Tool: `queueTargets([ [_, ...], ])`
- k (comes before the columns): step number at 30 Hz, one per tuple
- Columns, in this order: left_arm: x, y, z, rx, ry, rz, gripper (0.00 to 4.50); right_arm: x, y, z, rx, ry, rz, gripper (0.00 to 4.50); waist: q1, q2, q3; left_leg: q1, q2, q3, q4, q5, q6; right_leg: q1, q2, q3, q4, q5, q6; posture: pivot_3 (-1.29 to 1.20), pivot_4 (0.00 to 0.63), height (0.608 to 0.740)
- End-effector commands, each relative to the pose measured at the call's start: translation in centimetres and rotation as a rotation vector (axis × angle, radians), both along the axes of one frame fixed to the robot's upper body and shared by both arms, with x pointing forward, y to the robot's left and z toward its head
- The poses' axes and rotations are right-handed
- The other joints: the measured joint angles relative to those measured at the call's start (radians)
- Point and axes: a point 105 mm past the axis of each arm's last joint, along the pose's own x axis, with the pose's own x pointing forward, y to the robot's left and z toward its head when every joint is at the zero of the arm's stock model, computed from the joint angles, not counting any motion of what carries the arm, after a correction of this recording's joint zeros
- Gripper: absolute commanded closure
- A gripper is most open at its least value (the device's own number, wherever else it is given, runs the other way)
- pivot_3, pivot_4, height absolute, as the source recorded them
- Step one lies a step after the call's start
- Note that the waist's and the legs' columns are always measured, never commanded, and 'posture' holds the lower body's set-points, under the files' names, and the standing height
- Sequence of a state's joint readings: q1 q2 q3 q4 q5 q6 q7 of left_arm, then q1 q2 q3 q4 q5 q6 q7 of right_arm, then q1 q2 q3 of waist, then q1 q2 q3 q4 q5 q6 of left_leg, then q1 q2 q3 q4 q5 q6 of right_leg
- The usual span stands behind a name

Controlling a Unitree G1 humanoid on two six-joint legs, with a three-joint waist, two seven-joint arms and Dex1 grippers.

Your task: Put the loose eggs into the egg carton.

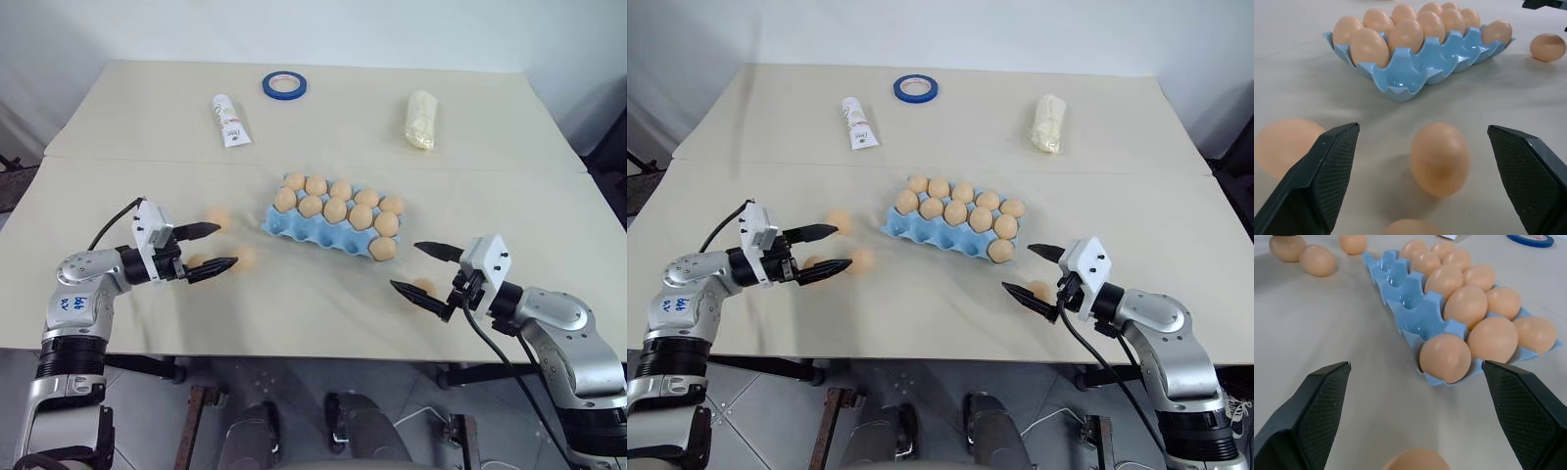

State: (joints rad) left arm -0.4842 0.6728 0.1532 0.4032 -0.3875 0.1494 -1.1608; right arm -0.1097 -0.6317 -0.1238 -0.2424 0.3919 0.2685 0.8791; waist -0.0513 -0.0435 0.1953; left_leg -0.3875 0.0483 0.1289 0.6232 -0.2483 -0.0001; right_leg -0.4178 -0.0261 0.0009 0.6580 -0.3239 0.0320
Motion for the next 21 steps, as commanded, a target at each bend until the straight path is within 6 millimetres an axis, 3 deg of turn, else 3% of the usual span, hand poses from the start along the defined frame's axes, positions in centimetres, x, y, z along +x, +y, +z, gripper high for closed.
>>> queueTargets([
  [1, 0.0, -0.5, 0.9, -0.014, -0.031, -0.039, 0.03, 0.1, -0.6, 1.3, -0.007, -0.062, -0.025, 0.0, 0.0, 0.0, 0.0, 0.0, 0.0, 0.0, 0.0, 0.0, 0.0, 0.0, 0.0, 0.0, 0.0, 0.0, 0.0, 0.0, 0.15, 0.74],
  [9, 0.8, -0.7, 1.9, -0.039, -0.055, -0.002, 0.03, 0.2, -1.0, 1.7, 0.006, -0.073, -0.057, 0.0, 0.0, 0.0, 0.0, 0.0, 0.0, 0.0, 0.001, 0.0, 0.0, 0.0, 0.0, 0.0, 0.001, 0.0, 0.0, 0.0, 0.15, 0.74],
  [15, 0.8, -1.4, 2.3, -0.03, -0.053, -0.066, 0.03, 0.0, -1.4, 2.8, 0.058, -0.091, -0.142, 0.0, 0.002, 0.0, 0.0, 0.0, 0.0, -0.001, 0.004, 0.0, 0.0, 0.001, 0.0, -0.001, 0.002, 0.0, 0.0, 0.0, 0.15, 0.74],
  [21, 0.2, -3.0, 3.2, -0.083, -0.152, -0.234, 0.03, -3.7, -2.1, 2.1, 0.114, -0.044, -0.276, 0.0, 0.02, 0.0, 0.0, -0.001, 0.001, -0.004, 0.004, -0.001, -0.001, 0.002, 0.0, -0.003, 0.001, -0.001, -0.001, 0.0, 0.15, 0.74],
])
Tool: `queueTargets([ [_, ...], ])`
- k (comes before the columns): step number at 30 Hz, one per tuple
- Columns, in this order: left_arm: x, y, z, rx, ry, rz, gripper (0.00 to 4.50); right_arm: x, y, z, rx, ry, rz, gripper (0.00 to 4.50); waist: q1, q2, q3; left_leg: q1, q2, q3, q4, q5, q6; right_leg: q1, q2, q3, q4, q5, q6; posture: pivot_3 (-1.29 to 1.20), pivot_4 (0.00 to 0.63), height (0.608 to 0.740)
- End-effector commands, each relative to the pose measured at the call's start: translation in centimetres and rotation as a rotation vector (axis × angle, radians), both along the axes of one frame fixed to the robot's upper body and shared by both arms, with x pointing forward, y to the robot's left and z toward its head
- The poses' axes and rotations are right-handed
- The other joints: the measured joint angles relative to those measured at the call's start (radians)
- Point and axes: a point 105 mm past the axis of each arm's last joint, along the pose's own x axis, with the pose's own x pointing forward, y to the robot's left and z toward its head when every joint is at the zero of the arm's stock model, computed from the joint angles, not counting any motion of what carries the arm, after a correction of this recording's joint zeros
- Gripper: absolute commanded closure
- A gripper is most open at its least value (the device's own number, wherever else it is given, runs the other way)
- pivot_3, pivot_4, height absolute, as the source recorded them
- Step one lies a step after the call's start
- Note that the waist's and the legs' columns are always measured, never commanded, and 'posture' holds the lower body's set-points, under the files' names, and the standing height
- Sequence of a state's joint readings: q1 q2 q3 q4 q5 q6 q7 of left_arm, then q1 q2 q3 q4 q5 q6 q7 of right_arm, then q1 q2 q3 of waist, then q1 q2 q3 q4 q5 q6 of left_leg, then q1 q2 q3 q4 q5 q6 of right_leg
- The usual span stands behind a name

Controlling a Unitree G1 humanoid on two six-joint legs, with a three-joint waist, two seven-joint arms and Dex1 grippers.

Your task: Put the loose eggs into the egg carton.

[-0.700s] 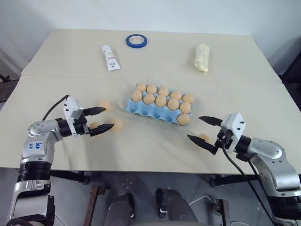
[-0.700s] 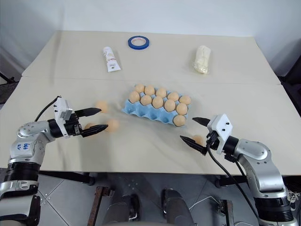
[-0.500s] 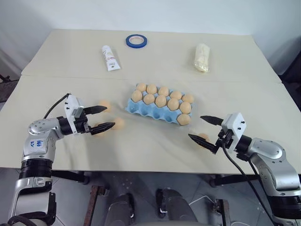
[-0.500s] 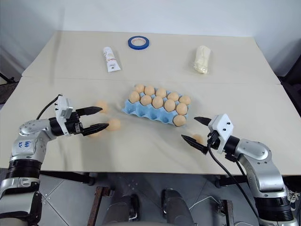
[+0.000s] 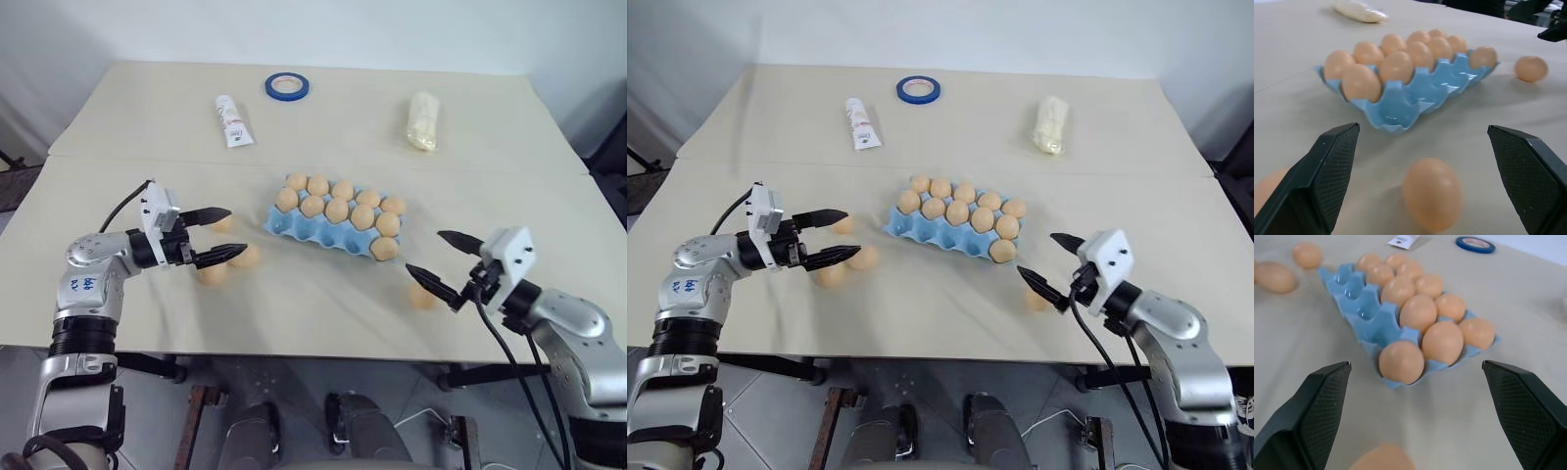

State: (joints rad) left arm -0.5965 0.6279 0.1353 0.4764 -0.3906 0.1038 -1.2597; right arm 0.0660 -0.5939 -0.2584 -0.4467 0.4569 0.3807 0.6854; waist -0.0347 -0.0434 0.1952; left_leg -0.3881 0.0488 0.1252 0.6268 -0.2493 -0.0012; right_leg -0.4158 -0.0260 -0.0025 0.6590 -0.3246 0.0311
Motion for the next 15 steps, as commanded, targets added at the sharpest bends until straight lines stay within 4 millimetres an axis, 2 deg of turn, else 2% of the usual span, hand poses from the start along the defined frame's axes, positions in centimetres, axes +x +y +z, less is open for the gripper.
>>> queueTargets([
  [1, -0.8, -1.3, 1.5, -0.064, -0.098, -0.149, 0.03, -2.6, 0.1, 1.1, 0.035, -0.025, -0.072, 0.0, 0.007, 0.0, 0.0, -0.001, 0.0, 0.0, 0.0, 0.0, 0.0, 0.0, 0.0, 0.0, 0.0, 0.0, 0.0, 0.0, 0.15, 0.74],
  [3, -1.1, -1.7, 1.4, -0.06, -0.105, -0.209, 0.03, -3.7, 0.3, 0.7, 0.04, 0.002, -0.103, 0.0, 0.007, 0.0, 0.0, -0.001, 0.0, -0.001, 0.001, 0.0, 0.0, 0.0, 0.0, -0.001, 0.0, 0.0, 0.0, 0.0, 0.15, 0.74],
  [6, -1.9, -2.2, 0.9, -0.052, -0.102, -0.31, 0.03, -4.1, 0.8, 0.3, 0.074, 0.028, -0.167, 0.0, 0.0, -0.001, 0.0, 0.0, 0.0, -0.001, 0.002, 0.0, 0.001, 0.002, 0.0, -0.001, 0.0, 0.001, 0.001, 0.0, 0.15, 0.74],
  [15, -2.4, -2.0, 0.2, -0.051, -0.1, -0.37, 0.03, -2.0, 0.8, -2.7, 0.089, 0.086, -0.3, 0.0, 0.003, -0.001, -0.001, 0.001, 0.0, -0.002, 0.003, 0.003, 0.003, 0.004, 0.0, -0.001, -0.002, 0.002, -0.001, 0.0, 0.15, 0.74],
])
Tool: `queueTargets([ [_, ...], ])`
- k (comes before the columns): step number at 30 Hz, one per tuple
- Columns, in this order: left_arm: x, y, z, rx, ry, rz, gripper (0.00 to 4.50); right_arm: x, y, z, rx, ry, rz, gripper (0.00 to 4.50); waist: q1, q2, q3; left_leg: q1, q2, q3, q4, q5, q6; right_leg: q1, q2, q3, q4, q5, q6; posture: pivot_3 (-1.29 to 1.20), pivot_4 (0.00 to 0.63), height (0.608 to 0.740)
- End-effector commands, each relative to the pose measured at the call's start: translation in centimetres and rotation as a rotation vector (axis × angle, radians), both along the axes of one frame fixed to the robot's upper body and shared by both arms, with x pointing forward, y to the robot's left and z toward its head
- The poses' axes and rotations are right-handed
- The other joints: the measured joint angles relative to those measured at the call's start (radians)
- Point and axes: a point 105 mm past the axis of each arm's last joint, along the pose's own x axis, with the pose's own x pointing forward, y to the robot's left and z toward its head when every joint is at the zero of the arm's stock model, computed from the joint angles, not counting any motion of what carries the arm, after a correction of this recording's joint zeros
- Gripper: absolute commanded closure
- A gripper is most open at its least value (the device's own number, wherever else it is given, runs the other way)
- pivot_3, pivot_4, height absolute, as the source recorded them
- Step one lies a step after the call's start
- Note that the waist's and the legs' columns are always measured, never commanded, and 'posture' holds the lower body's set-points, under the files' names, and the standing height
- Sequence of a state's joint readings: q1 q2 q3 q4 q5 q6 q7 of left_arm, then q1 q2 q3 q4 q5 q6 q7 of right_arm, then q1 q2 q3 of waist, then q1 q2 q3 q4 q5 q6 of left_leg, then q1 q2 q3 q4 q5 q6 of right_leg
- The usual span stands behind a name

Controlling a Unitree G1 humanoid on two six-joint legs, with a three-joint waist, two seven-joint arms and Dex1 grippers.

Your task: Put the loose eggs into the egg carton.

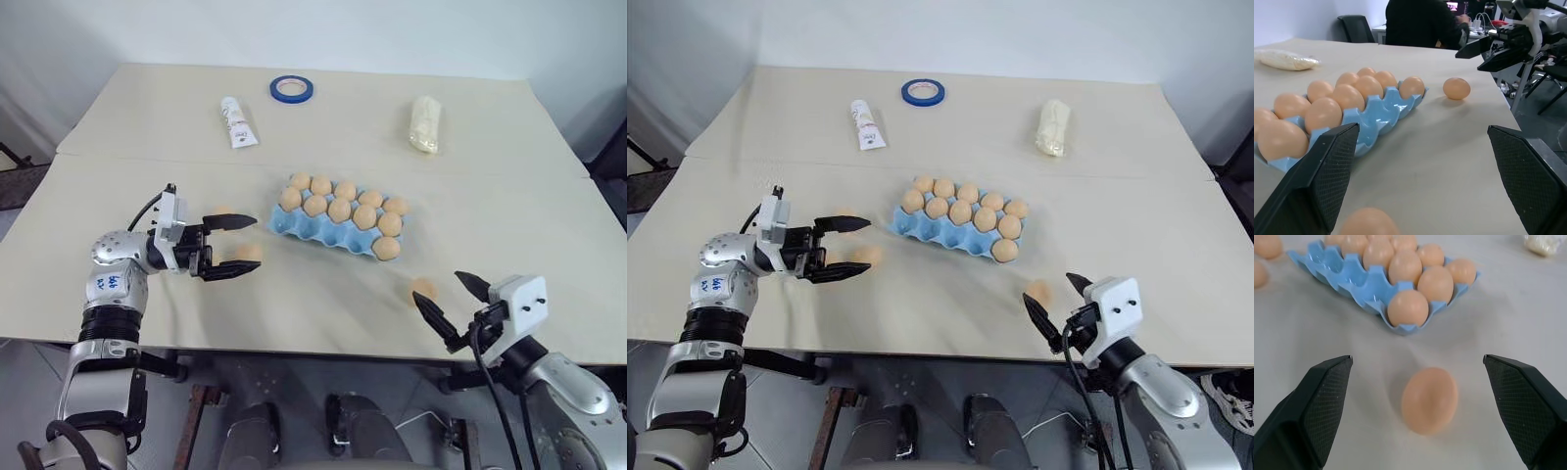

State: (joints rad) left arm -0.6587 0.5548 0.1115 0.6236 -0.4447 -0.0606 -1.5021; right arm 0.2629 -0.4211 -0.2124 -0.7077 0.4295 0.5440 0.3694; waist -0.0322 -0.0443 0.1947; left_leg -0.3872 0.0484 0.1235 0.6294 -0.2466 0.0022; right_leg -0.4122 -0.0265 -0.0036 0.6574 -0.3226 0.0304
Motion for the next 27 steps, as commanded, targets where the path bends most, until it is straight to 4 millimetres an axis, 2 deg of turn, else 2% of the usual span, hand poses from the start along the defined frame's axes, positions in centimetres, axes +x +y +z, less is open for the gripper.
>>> queueTargets([
  [1, -1.1, 0.3, 0.6, 0.014, -0.04, -0.1, 0.03, 1.3, -0.7, -0.8, -0.021, -0.003, -0.058, 0.0, 0.001, 0.0, 0.0, 0.0, 0.0, 0.0, 0.0, 0.0, 0.0, 0.0, 0.0, 0.0, 0.0, 0.0, 0.0, 0.0, 0.15, 0.74],
  [8, -1.1, 0.7, 1.0, 0.001, -0.058, -0.06, 0.03, 3.0, -1.0, -2.7, -0.052, 0.059, -0.068, 0.0, 0.002, 0.0, 0.0, -0.002, 0.0, -0.001, -0.002, -0.002, 0.0, -0.002, 0.0, -0.002, -0.001, 0.0, 0.0, 0.0, 0.15, 0.74],
  [11, -1.2, 1.1, 1.1, -0.001, -0.064, -0.038, 0.0, 3.1, -1.1, -2.6, -0.04, 0.061, -0.061, 0.61, 0.001, 0.0, 0.0, -0.002, 0.0, -0.002, -0.002, -0.002, -0.001, -0.002, 0.0, -0.002, -0.001, -0.001, 0.0, 0.0, 0.15, 0.74],
  [15, -1.4, 1.5, 1.2, -0.004, -0.069, -0.017, 0.0, 2.9, -1.1, -2.1, -0.044, 0.05, -0.045, 1.99, 0.001, 0.0, 0.0, -0.002, 0.0, -0.002, -0.002, -0.002, -0.001, -0.002, 0.0, -0.002, -0.001, -0.001, 0.0, 0.0, 0.15, 0.74],
  [16, -1.4, 1.7, 1.2, -0.006, -0.072, -0.01, 0.0, 2.7, -0.9, -1.9, -0.04, 0.047, -0.033, 2.36, 0.002, 0.0, 0.0, -0.002, 0.0, -0.002, -0.001, -0.002, -0.001, -0.001, 0.0, -0.002, -0.001, -0.001, 0.0, 0.0, 0.15, 0.74],
  [18, -1.4, 1.9, 1.3, -0.009, -0.075, 0.002, 0.0, 2.4, -0.7, -1.2, -0.041, 0.032, -0.011, 2.79, 0.002, 0.0, 0.0, -0.002, 0.0, -0.002, -0.001, -0.002, -0.001, -0.001, 0.0, -0.002, 0.0, -0.001, 0.0, 0.0, 0.15, 0.74],
  [22, -1.6, 2.1, 1.4, -0.014, -0.08, 0.015, 0.0, 3.3, 0.5, 1.8, -0.002, -0.044, 0.029, 2.87, -0.001, 0.0, 0.0, -0.002, 0.0, -0.002, -0.001, -0.002, 0.0, -0.001, 0.0, -0.002, 0.0, -0.001, 0.0, 0.0, 0.15, 0.74],
  [27, -1.8, 2.3, 1.6, -0.022, -0.093, 0.037, 0.0, 5.6, 3.9, 4.3, 0.057, -0.094, 0.137, 2.87, -0.008, 0.0, 0.0, -0.002, 0.0, -0.003, -0.001, -0.001, -0.001, -0.001, 0.0, -0.003, 0.001, -0.001, 0.0, 0.0, 0.15, 0.74],
])
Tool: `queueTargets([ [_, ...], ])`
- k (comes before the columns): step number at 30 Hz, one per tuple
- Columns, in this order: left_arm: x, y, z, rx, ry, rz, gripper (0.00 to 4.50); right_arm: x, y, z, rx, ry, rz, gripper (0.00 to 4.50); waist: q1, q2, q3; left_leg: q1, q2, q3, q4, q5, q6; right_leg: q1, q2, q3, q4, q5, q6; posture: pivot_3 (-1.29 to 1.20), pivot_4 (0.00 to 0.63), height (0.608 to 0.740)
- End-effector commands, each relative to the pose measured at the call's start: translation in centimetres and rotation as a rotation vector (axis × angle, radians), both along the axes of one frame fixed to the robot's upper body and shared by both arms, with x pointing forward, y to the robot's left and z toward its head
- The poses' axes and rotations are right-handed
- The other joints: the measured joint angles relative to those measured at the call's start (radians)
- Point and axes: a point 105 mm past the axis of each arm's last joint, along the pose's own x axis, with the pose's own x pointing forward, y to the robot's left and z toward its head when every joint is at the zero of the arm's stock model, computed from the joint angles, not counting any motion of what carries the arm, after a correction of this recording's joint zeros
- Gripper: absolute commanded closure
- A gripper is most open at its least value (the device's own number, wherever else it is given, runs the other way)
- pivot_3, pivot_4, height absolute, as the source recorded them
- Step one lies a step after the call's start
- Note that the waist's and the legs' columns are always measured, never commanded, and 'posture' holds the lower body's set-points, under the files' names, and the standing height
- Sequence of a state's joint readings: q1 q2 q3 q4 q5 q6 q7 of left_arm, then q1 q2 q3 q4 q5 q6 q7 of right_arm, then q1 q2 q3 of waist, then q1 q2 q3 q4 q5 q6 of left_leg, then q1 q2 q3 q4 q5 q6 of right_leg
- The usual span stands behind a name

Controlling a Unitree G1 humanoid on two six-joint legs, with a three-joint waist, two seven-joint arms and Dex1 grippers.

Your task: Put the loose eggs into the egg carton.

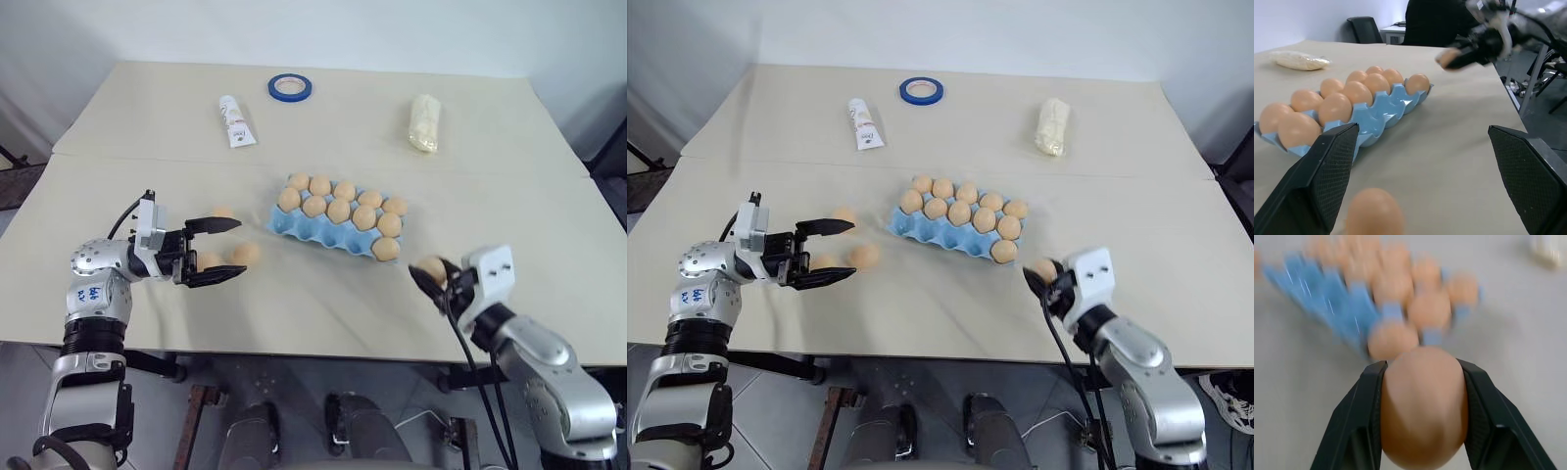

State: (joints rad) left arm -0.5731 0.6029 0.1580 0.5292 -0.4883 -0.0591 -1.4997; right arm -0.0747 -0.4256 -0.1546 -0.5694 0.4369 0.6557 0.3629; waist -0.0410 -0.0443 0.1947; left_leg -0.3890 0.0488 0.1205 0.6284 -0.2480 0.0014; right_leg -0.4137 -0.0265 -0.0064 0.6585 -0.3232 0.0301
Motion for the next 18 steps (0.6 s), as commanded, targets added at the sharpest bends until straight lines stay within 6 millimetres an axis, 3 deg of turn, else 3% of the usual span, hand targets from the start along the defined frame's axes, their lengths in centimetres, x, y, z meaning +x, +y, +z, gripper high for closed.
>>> queueTargets([
  [1, -0.5, 0.6, 1.3, -0.019, -0.055, 0.005, 0.0, 1.1, 2.5, 1.5, 0.04, -0.035, 0.073, 2.87, -0.001, 0.0, 0.0, 0.0, 0.0, -0.001, 0.0, 0.0, 0.0, 0.0, 0.0, -0.001, 0.0, 0.0, 0.0, 0.0, 0.15, 0.74],
  [7, -0.9, 1.2, 1.4, -0.026, -0.07, 0.049, 0.0, 4.3, 4.7, 0.9, 0.02, -0.015, 0.109, 2.87, 0.0, 0.0, 0.0, -0.002, 0.0, 0.0, -0.001, -0.001, 0.0, -0.001, -0.001, -0.001, -0.002, -0.001, -0.001, 0.0, 0.15, 0.74],
  [16, -1.6, 1.5, 1.4, -0.039, -0.079, 0.088, 0.0, 5.4, 6.9, 0.3, -0.004, -0.006, 0.204, 2.87, -0.002, 0.0, 0.0, -0.003, 0.0, -0.001, -0.001, -0.001, 0.0, -0.002, -0.001, -0.002, -0.002, -0.001, 0.0, 0.0, 0.15, 0.74],
  [18, -1.7, 1.6, 1.5, -0.042, -0.084, 0.099, 0.0, 5.5, 7.1, 0.2, -0.006, 0.005, 0.21, 2.16, -0.003, 0.0, 0.0, -0.003, 0.0, -0.001, -0.001, -0.001, 0.0, -0.002, -0.001, -0.002, -0.001, -0.001, -0.001, 0.0, 0.15, 0.74],
])
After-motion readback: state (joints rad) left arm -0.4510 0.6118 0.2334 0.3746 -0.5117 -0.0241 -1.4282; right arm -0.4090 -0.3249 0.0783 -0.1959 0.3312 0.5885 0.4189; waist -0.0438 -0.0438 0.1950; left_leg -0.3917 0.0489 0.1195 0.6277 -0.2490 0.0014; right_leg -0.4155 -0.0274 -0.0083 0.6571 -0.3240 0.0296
